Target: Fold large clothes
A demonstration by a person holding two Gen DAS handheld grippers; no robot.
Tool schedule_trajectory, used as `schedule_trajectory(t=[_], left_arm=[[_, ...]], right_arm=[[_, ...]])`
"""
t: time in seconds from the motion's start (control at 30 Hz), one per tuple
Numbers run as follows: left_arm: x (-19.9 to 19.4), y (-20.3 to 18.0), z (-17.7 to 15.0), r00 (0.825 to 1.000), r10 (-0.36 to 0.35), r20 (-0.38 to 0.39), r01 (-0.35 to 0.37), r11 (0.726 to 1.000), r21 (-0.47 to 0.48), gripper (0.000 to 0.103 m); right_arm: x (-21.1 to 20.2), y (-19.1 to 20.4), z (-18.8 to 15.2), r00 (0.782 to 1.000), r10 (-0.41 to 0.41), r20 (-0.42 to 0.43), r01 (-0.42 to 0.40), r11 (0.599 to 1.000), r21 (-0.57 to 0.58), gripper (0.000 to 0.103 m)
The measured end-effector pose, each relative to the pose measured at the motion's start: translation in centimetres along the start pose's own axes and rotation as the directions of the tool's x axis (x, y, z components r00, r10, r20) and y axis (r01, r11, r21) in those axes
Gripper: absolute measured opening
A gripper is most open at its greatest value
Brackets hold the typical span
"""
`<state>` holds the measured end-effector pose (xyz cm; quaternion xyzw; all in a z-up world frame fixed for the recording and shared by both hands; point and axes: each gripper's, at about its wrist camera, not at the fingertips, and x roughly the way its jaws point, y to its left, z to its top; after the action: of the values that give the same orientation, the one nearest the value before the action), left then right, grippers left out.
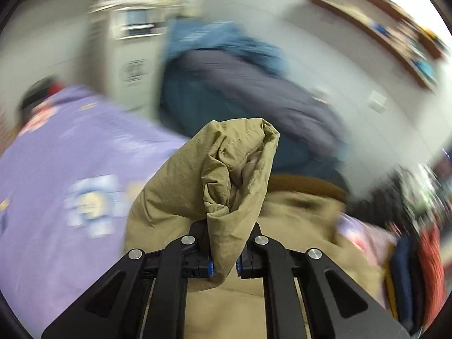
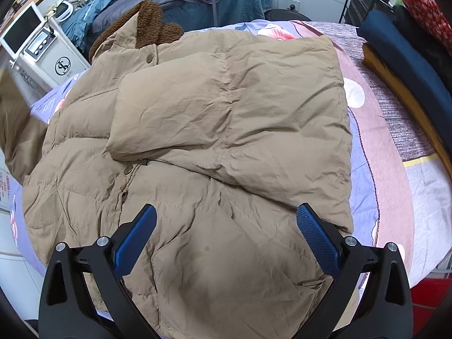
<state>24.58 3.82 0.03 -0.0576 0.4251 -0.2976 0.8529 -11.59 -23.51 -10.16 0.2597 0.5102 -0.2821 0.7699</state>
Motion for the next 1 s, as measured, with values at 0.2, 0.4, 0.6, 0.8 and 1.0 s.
schedule_trajectory(t=[0.2, 0.4, 0.6, 0.8, 1.0], left_arm=[[3.5, -15.4, -6.1, 0.971, -0.169, -0.168, 0.201, 0.96, 0.193, 0.01], [8.4, -23.3, -16.2, 0.938, -0.058, -0.342, 0.207, 0.884, 0.418, 0.01], [11.7, -23.6, -22.4, 0.914, 0.076, -0.399, 0.196, 0.779, 0.595, 0.023], [12.7, -24.1, -24.5, 0.878, 0.085, -0.47, 0.263, 0.736, 0.624, 0.084], [9.6, -23.4, -24.6, 0.884, 0.032, -0.467, 0.293, 0.742, 0.604, 0.086]], right_arm=[[-0.1, -1.5, 0.2, 1.0, -0.001, 0.004, 0.0, 0.999, 0.049, 0.098], [-0.1, -3.6, -0.3, 1.0, -0.015, -0.006, 0.016, 0.994, 0.106, 0.098], [0.6, -5.3, -0.6, 0.999, -0.016, -0.037, 0.021, 0.987, 0.156, 0.098], [0.6, -5.0, 1.3, 1.0, -0.003, -0.022, 0.006, 0.99, 0.142, 0.098], [-0.6, -3.7, 3.8, 0.999, -0.009, 0.041, 0.006, 0.997, 0.079, 0.098]])
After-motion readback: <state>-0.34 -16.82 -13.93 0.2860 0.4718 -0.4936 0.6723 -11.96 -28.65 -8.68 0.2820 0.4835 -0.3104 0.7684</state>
